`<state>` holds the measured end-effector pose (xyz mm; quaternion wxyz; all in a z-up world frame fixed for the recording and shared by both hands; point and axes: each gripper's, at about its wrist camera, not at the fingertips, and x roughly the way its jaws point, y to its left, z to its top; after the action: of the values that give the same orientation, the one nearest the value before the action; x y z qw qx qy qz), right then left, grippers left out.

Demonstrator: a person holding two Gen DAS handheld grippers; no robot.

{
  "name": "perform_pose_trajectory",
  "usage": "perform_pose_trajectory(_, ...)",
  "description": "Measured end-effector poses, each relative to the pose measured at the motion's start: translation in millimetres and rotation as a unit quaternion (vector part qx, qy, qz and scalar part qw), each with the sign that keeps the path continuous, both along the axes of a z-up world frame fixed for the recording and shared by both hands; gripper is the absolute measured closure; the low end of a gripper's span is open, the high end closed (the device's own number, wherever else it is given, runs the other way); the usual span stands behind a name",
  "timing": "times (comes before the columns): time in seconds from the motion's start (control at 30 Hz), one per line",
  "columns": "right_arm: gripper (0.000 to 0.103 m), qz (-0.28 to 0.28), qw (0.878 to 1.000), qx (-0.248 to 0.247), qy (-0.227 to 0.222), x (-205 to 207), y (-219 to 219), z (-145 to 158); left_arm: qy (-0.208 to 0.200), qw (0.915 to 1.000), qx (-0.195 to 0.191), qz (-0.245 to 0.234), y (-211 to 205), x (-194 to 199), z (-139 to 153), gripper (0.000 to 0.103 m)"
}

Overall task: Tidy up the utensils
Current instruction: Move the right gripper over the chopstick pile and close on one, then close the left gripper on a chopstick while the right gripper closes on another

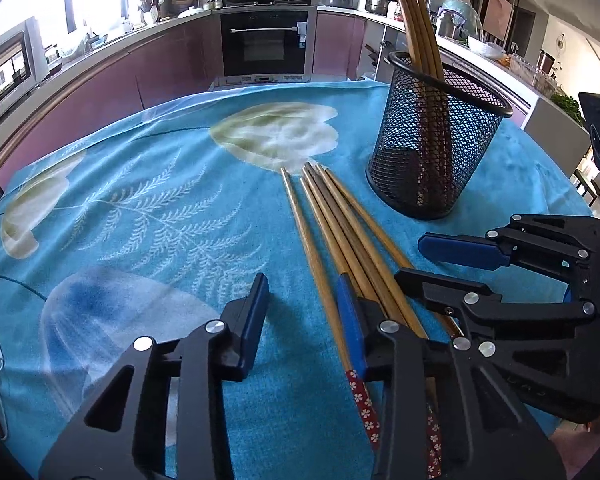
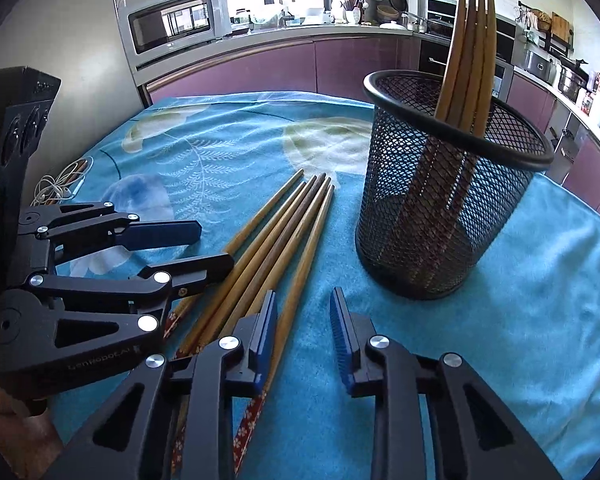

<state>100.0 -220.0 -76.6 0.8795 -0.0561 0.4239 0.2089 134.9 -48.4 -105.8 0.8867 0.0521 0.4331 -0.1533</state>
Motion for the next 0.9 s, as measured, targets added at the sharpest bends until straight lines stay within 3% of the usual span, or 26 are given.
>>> perform_pose_trajectory(0.33, 0.096, -0.012, 0.999, 0.031, 0.012, 10, -7, -1, 0.009, 0.9998, -0.015, 0.007, -6, 13, -1, 0.089)
perform_pose_trajectory(0.9, 0.097, -0.026, 0.997, 0.075, 0.012, 0, -26, 7, 0.005, 0.9982, -0.054, 0.025, 6, -5, 10, 0.095)
